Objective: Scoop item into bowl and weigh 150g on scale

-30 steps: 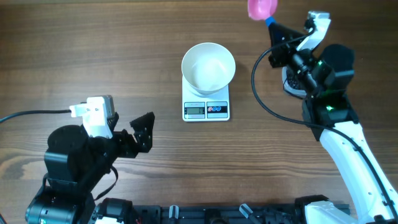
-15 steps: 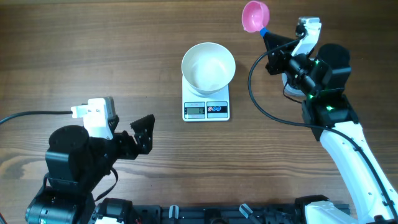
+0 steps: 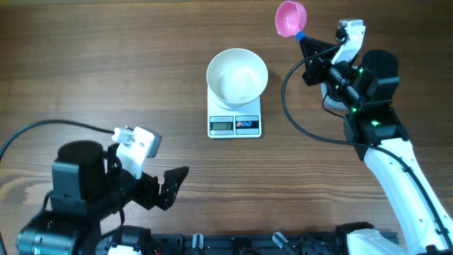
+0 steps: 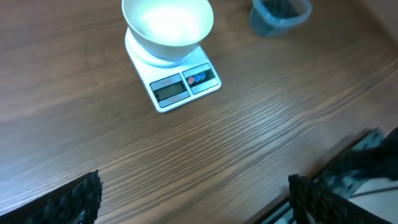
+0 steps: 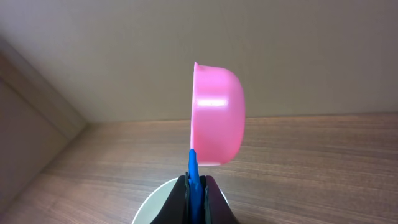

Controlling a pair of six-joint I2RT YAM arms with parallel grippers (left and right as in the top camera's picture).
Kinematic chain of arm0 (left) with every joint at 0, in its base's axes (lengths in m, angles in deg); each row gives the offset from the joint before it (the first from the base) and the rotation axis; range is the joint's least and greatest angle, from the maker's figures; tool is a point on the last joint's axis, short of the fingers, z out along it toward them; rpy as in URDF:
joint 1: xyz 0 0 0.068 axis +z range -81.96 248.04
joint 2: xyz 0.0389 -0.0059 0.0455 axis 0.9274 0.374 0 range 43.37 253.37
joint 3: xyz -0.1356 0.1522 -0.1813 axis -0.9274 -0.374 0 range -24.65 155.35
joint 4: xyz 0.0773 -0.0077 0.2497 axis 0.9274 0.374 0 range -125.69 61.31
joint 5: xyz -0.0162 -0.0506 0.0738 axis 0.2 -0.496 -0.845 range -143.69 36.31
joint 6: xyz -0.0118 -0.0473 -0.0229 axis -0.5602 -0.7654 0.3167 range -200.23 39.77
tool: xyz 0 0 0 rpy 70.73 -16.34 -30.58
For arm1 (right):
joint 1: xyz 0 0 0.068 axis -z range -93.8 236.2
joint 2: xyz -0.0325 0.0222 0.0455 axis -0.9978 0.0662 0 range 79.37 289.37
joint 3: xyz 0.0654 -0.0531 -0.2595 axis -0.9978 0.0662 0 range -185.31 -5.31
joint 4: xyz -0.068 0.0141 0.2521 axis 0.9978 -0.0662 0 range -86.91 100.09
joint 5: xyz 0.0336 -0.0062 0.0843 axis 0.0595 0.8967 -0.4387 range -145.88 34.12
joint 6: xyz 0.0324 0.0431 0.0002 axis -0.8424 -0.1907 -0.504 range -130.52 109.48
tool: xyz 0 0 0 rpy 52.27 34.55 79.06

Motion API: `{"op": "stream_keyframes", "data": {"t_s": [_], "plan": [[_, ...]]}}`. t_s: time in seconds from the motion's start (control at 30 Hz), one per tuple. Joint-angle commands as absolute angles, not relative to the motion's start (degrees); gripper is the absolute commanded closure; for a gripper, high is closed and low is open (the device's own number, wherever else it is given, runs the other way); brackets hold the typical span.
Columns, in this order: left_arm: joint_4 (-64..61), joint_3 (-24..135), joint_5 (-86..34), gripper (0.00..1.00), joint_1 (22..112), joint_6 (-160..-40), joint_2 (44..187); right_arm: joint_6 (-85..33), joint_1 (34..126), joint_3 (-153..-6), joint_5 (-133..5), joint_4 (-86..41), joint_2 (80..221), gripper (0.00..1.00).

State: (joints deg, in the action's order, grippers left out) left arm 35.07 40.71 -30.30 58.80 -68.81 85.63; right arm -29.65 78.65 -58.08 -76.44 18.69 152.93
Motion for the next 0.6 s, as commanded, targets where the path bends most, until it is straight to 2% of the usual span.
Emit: {"op": "stream_keyframes", "data": {"t_s": [0.0, 0.17, 0.57], "plan": [[35.72, 42.59, -32.66, 0.00, 59.22, -57.38, 90.77, -28.51, 78.78, -58.98, -76.55, 19.06, 152.12, 0.96], [35.48, 42.59, -37.75, 0.00, 59.22, -56.62, 95.25, -28.56, 78.78, -58.98, -76.55, 19.06, 152.12, 0.96], [35.59, 42.54, -37.73, 0.00, 59.22, -56.62, 95.84, -29.17, 78.78, -58.98, -77.82, 19.19, 152.12, 0.95]]}}
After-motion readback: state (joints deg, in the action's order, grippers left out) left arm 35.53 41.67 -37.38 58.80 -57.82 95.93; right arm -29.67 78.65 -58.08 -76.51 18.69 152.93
